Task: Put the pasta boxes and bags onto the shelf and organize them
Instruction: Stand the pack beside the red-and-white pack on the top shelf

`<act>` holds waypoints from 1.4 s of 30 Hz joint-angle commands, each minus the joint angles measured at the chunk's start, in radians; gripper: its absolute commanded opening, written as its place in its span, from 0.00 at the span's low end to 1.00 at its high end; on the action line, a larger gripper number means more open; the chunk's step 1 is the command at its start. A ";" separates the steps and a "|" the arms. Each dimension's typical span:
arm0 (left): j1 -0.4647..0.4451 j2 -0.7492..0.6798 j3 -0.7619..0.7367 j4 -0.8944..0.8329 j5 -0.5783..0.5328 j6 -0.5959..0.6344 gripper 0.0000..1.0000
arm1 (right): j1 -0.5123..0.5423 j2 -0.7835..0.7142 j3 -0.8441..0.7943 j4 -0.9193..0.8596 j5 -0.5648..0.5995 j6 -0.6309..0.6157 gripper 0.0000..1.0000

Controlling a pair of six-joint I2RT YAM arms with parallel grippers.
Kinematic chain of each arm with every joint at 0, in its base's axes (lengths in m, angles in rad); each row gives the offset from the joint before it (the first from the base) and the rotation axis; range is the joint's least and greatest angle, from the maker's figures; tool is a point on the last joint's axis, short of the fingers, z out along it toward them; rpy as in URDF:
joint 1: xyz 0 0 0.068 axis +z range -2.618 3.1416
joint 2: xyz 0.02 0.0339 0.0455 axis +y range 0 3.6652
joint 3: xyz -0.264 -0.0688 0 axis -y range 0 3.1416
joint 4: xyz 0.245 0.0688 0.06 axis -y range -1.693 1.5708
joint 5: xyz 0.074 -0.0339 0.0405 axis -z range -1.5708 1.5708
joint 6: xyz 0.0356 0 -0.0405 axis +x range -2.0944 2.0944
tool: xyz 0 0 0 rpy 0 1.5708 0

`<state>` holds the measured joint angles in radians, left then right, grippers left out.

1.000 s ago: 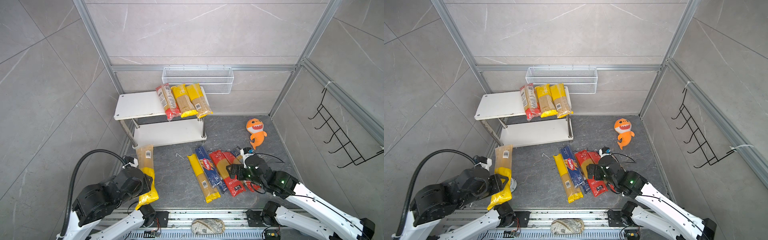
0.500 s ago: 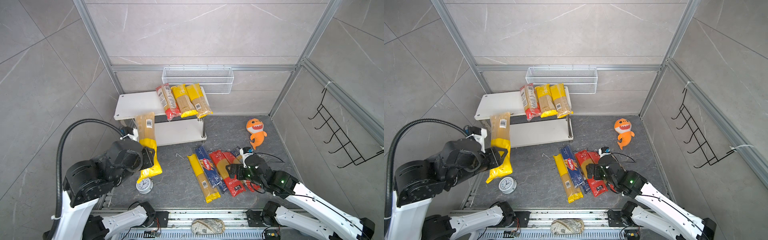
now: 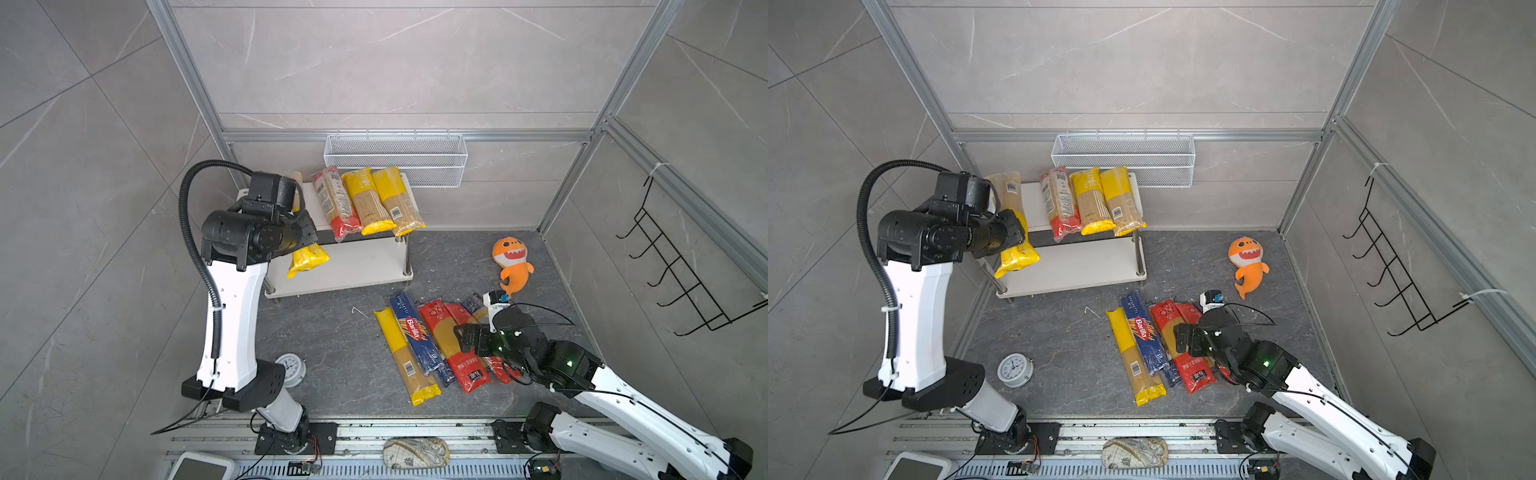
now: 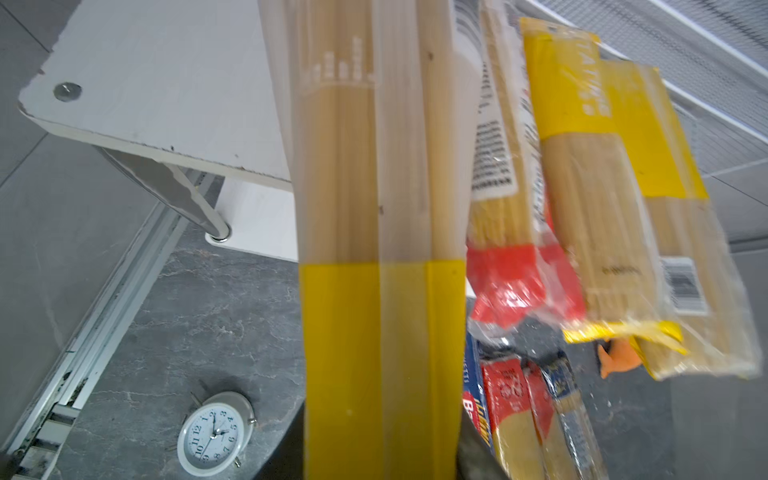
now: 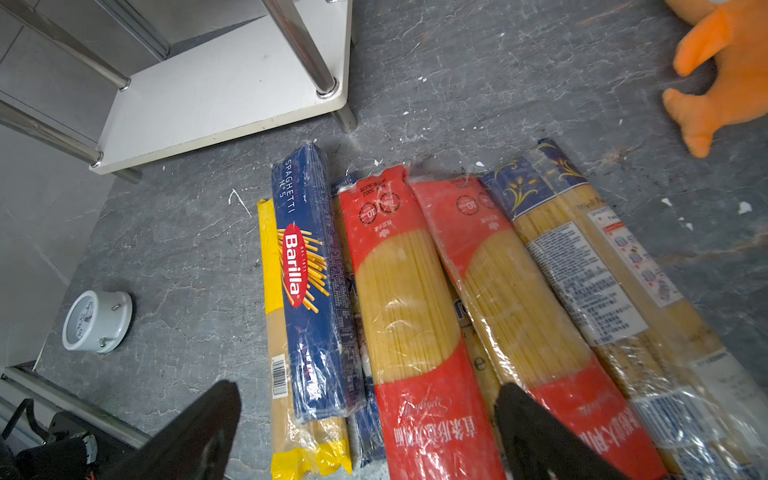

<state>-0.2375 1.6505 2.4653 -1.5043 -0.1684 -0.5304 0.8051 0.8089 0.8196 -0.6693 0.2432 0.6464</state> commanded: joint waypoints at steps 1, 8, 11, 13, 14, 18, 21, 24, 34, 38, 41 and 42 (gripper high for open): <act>0.055 0.001 0.080 0.145 0.166 0.115 0.00 | 0.004 -0.020 0.025 -0.039 0.058 -0.025 1.00; 0.163 0.130 0.178 0.174 0.278 0.131 0.00 | 0.004 -0.006 0.027 -0.057 0.105 -0.030 1.00; 0.200 0.151 0.175 0.203 0.315 0.136 0.00 | 0.003 0.015 0.029 -0.062 0.131 -0.027 1.00; 0.218 0.164 0.172 0.218 0.337 0.138 0.00 | 0.003 0.028 0.030 -0.060 0.139 -0.027 1.00; 0.228 0.172 0.170 0.226 0.352 0.138 0.00 | 0.003 0.034 0.031 -0.059 0.141 -0.028 1.00; 0.244 0.199 0.168 0.264 0.382 0.133 0.00 | 0.003 0.066 0.038 -0.047 0.143 -0.027 1.00; 0.255 0.213 0.167 0.291 0.409 0.120 0.00 | 0.004 0.078 0.041 -0.035 0.142 -0.025 1.00; 0.262 0.225 0.164 0.311 0.435 0.102 0.00 | 0.004 0.085 0.048 -0.026 0.127 -0.030 1.00; 0.261 0.230 0.082 0.380 0.489 0.059 0.09 | 0.005 0.095 0.098 0.072 0.005 -0.066 1.00; 0.262 0.213 0.030 0.406 0.497 0.053 0.31 | 0.004 0.112 0.134 0.127 -0.074 -0.081 1.00; 0.261 0.195 -0.006 0.419 0.489 0.053 0.54 | 0.004 0.131 0.171 0.164 -0.136 -0.092 1.00; 0.261 0.187 -0.019 0.424 0.486 0.053 0.61 | 0.004 0.138 0.183 0.172 -0.152 -0.095 1.00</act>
<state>0.0177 1.9038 2.4573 -1.1847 0.2928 -0.4782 0.8051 0.9318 0.9543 -0.5598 0.1699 0.5789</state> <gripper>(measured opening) 0.582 0.998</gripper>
